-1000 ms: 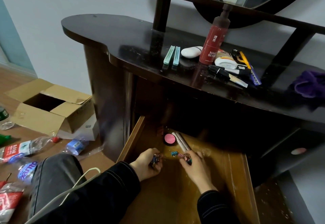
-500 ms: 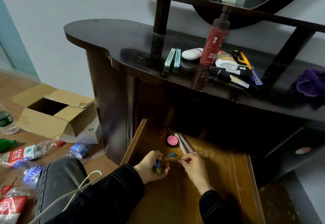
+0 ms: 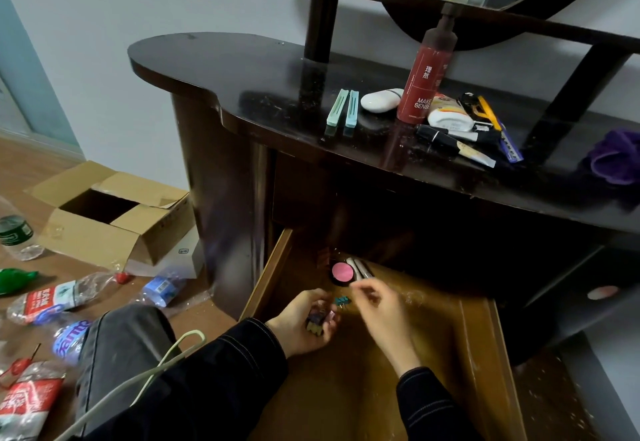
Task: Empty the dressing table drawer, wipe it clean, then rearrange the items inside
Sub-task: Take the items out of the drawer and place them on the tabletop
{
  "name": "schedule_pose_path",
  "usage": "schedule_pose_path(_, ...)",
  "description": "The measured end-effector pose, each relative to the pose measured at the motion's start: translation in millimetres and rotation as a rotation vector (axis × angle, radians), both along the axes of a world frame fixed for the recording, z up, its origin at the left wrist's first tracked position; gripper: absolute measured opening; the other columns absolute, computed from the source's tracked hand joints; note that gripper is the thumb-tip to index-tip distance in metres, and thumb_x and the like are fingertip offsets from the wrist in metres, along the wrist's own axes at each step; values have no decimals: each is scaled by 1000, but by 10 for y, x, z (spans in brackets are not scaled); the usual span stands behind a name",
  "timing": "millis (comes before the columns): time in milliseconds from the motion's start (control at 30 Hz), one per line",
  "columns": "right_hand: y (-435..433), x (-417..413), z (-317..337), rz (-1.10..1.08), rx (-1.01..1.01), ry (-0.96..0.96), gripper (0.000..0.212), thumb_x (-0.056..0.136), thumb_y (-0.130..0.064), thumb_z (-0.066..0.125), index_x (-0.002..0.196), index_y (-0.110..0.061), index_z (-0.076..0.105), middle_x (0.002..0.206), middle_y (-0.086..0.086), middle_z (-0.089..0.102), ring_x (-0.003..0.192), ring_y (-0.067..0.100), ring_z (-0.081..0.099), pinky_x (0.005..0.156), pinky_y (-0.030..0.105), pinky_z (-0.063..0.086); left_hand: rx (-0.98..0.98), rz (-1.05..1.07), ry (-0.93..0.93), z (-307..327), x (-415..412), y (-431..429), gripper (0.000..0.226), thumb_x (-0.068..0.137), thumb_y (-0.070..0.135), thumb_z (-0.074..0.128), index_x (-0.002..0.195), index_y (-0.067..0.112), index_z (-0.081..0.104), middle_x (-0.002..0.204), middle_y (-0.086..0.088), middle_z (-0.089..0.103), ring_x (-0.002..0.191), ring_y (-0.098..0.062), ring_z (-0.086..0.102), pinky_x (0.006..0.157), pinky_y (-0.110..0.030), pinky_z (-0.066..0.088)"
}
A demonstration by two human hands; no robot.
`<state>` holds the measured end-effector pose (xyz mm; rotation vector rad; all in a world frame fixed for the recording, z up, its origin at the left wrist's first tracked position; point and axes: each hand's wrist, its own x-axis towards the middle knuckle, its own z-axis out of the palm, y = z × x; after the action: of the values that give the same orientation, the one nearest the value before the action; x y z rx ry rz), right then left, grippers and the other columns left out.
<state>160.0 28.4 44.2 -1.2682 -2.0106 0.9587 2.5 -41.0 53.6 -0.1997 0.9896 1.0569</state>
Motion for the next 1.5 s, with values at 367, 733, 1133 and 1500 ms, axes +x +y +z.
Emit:
schedule_pose_path(367, 145, 183, -270, -61, -7, -434, 11, 94, -20, 70, 90, -30, 65, 95, -14, 66, 80, 0, 61, 66, 16, 55, -44, -9, 79, 79, 13, -32, 21, 92, 14, 58, 105, -2, 59, 91, -18, 57, 69, -22, 55, 51, -26, 50)
schedule_pose_path(733, -101, -131, -8, -9, -233, 162, 10, 96, -22, 66, 101, -29, 70, 101, -4, 71, 75, 8, 67, 58, 20, 53, -18, 2, 41, 93, -1, -54, 26, 89, 26, 65, 97, 2, 59, 93, -14, 58, 72, -20, 56, 47, -24, 47)
schedule_pose_path(1133, 169, -666, -326, 211, -17, -662, 58, 96, -58, 54, 144, -29, 42, 148, 2, 34, 120, 26, 58, 83, 33, 52, 405, 113, -105, 538, -488, -343, 39, 81, 35, 76, 66, 8, 51, 71, -6, 48, 50, -10, 46, 30, -13, 31)
schedule_pose_path(1500, 155, -709, -443, 137, -16, -556, 28, 91, -14, 68, 117, -20, 62, 134, 2, 53, 109, 19, 60, 87, 26, 48, 328, 226, -62, 790, -418, -429, 36, 78, 38, 75, 72, 7, 58, 75, -9, 57, 63, -14, 57, 43, -17, 51)
